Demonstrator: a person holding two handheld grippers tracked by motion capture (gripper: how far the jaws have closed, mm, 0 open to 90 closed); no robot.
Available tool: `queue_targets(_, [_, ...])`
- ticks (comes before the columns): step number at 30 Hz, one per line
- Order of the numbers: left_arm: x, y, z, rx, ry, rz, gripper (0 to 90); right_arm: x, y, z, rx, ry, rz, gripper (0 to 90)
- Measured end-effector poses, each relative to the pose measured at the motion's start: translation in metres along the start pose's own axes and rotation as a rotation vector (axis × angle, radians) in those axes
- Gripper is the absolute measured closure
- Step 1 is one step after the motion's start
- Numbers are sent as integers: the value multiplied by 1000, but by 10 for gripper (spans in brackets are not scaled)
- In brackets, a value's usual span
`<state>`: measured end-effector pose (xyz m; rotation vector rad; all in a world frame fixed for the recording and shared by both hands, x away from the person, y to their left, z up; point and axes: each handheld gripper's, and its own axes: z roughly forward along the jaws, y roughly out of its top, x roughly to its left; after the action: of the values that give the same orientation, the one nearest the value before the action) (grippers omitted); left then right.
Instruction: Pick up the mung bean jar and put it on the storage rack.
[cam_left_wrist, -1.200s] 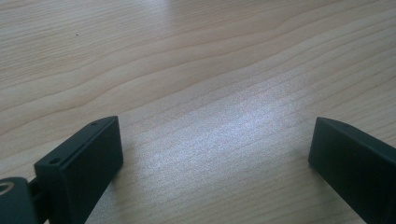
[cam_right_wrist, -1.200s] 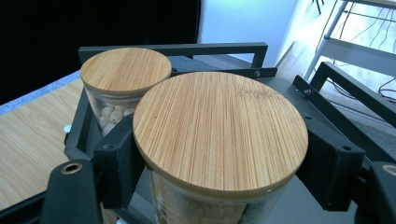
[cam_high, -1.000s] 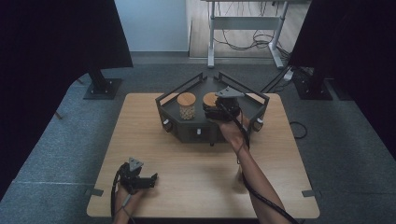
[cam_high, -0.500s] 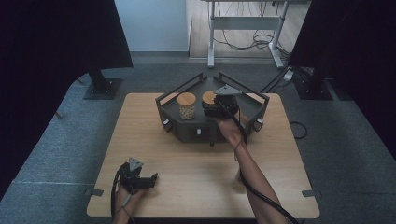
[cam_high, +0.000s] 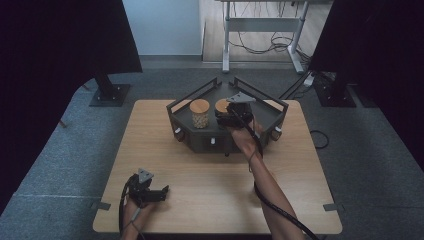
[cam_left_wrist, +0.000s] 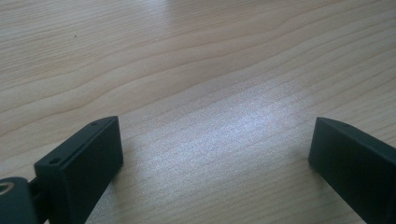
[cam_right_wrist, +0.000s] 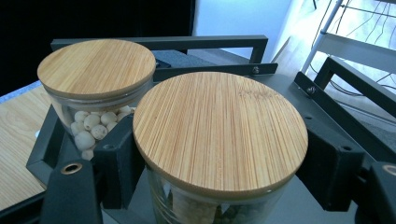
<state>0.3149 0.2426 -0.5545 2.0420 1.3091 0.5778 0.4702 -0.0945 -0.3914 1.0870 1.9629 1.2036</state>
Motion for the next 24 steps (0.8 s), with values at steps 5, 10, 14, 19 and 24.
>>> queue_targets(5, [0, 0, 0, 0, 0, 0, 29, 0, -2, 2, 3, 0, 1, 240])
queue_targets(10, [0, 0, 0, 0, 0, 0, 29, 1, -4, 4, 9, 0, 0, 240])
queue_targets(14, [0, 0, 0, 0, 0, 0, 29, 1, -5, 5, 9, -1, 2, 240])
queue_targets(19, [0, 0, 0, 0, 0, 1, 29, 2, -6, 6, 14, 2, 1, 240])
queue_targets(24, [0, 0, 0, 0, -1, 1, 29, 1, -7, 5, 13, 4, 6, 239])
